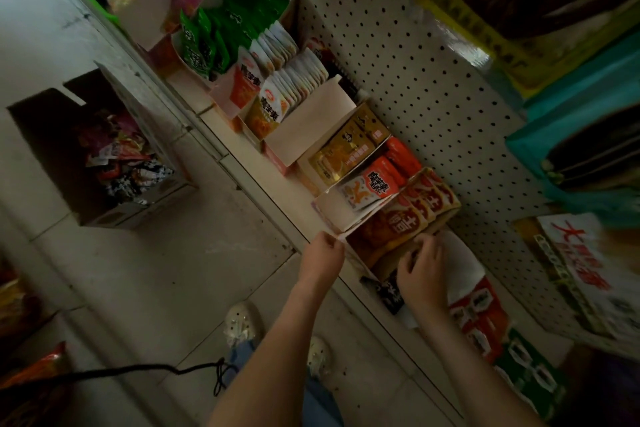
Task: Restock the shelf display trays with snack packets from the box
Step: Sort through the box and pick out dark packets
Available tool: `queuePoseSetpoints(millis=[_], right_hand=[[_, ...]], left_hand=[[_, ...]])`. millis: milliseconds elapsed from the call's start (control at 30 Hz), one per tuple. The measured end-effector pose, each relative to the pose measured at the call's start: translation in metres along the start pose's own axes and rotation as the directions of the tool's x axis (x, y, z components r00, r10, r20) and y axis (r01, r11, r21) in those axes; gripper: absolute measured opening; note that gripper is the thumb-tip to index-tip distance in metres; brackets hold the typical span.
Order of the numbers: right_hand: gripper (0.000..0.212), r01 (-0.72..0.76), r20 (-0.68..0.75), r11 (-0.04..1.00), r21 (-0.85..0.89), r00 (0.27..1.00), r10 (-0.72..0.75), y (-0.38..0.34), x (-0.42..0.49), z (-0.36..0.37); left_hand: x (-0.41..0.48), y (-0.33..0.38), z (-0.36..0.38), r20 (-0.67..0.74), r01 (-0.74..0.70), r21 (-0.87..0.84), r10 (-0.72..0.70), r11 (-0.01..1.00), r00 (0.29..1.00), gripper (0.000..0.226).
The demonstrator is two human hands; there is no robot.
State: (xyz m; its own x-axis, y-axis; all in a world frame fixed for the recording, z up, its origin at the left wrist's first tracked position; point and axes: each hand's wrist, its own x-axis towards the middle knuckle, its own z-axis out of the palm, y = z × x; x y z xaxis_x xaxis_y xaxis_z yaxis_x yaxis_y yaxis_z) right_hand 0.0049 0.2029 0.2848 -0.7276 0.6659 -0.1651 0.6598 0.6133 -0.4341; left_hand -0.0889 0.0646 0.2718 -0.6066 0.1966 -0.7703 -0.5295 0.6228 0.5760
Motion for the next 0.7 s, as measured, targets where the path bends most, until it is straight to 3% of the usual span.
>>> queuePoseSetpoints(millis=[67, 133, 200, 267, 333, 400, 567, 700], right_hand=[[0.025, -0.019, -0.065, 1.0, 0.025, 0.998, 0.02, 0.003, -0.006, 0.0], [0.024, -0.128, -0.06, 0.989, 0.072, 0.989, 0.132, 0.008, -0.006, 0.003], [0.032, -0.314, 0.111, 0.95, 0.001, 0.944, 0.312, 0.019, -0.003, 0.013], [0.045, -0.387, 0.341, 0.908, -0.162, 0.841, 0.42, 0.035, -0.002, 0.024], [0.053, -0.32, 0.53, 0.912, -0.255, 0.743, 0.409, 0.049, -0.004, 0.035], [0.061, -0.21, 0.619, 0.928, -0.306, 0.698, 0.362, 0.063, -0.003, 0.047], [0.054, -0.023, 0.629, 0.91, -0.414, 0.716, 0.304, 0.05, 0.008, 0.048], [0.076, 0.109, 0.615, 0.877, -0.469, 0.752, 0.235, 0.056, 0.008, 0.053]], left_hand=[[-0.001, -0.012, 0.011, 0.063, 0.074, 0.052, -0.077, 0.996, 0.995, 0.016], [-0.001, -0.022, 0.021, 0.15, 0.128, 0.093, -0.141, 0.987, 0.979, 0.021], [-0.005, -0.024, 0.027, 0.235, 0.173, 0.081, -0.188, 0.982, 0.954, 0.022], [-0.01, -0.024, 0.033, 0.293, 0.205, 0.042, -0.208, 0.978, 0.933, 0.014], [-0.012, -0.023, 0.041, 0.327, 0.195, 0.029, -0.194, 0.98, 0.925, 0.006], [-0.013, -0.024, 0.049, 0.331, 0.149, 0.029, -0.15, 0.988, 0.932, 0.009], [-0.012, -0.021, 0.058, 0.316, 0.078, 0.065, -0.095, 0.995, 0.944, 0.014], [-0.011, -0.024, 0.063, 0.305, 0.092, 0.021, -0.094, 0.995, 0.948, 0.024]])
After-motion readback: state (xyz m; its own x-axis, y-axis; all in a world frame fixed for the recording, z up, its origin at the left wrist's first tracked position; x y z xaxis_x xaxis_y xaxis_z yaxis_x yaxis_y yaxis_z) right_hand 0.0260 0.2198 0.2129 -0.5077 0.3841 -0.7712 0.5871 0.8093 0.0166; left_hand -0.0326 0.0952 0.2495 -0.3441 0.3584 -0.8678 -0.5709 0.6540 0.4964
